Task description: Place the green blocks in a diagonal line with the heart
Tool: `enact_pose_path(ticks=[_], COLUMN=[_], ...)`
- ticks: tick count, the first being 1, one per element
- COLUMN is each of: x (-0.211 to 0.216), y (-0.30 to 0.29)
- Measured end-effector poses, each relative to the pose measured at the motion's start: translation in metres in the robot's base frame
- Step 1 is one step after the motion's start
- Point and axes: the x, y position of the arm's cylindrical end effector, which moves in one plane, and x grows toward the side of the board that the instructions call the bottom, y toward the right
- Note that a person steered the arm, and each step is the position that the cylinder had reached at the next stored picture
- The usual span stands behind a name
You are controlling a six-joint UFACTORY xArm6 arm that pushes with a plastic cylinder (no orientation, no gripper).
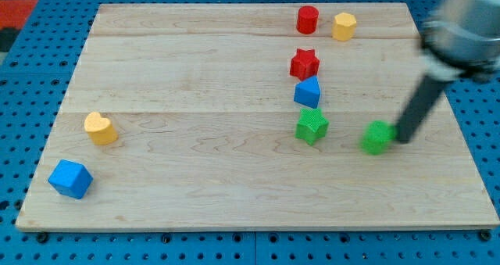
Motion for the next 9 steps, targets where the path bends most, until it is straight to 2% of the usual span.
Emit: enact_pose_path(ticks=[1, 2, 3, 4, 5, 6, 8, 9], x=[0.018, 0.039, 0.022, 0.036, 0.050, 0.101, 0.032, 0.020], y=[-0.096, -0.085, -0.171, -0.231, -0.207, -0.238, -0.241, -0.147])
